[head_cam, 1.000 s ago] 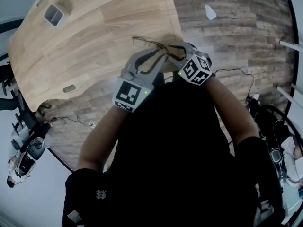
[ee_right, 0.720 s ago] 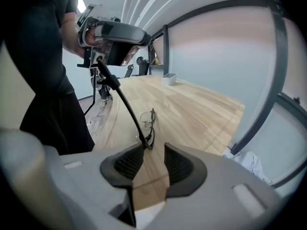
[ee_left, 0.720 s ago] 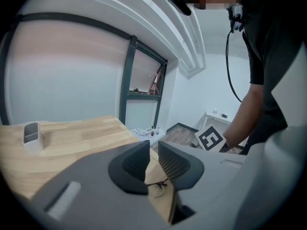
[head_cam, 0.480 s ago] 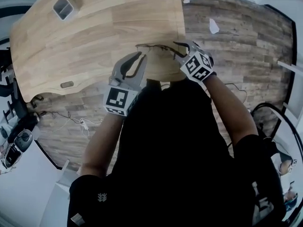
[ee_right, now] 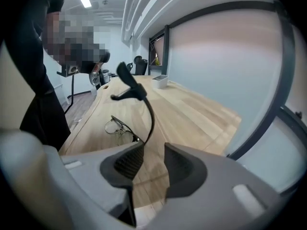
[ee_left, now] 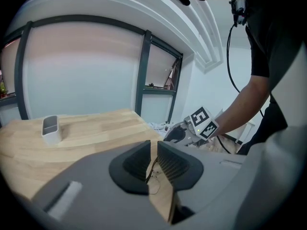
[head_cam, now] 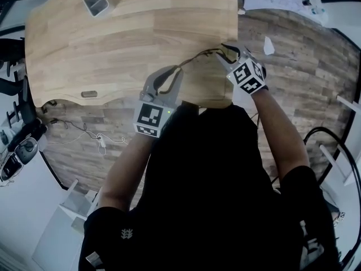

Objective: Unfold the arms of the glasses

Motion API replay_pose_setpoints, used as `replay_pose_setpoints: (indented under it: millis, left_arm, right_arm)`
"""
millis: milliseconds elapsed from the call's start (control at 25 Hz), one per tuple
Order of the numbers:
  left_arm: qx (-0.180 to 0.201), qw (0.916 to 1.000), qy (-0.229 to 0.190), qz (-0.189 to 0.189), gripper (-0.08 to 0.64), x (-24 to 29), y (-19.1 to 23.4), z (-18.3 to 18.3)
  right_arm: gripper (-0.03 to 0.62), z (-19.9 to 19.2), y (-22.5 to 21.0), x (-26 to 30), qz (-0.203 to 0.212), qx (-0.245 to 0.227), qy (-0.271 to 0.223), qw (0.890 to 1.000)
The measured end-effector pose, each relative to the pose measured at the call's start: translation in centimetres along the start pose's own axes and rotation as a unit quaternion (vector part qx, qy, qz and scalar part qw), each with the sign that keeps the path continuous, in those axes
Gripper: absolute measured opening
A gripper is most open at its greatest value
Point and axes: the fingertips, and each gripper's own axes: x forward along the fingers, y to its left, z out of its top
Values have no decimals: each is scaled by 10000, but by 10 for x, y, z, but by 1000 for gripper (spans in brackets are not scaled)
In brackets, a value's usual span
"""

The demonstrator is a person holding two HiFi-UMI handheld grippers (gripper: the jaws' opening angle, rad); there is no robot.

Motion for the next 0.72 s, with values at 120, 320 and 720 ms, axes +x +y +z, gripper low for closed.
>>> replay_pose_setpoints:
  millis: [120,320,720]
  left_arm:
    - [194,9991,132,-348,61,20,-1,-14]
    - [657,9911,754,-881,82,66,-4,-50]
    - [1582,9634,1399,-1653,95,118,-20,-101]
  right_arm:
    - [135,-9,15,-7,68,105,103,9999]
    - [135,-10,35,-36,-30,391,-76,9992]
    - [135,-4,37,-58,-924,1404,-392,9850]
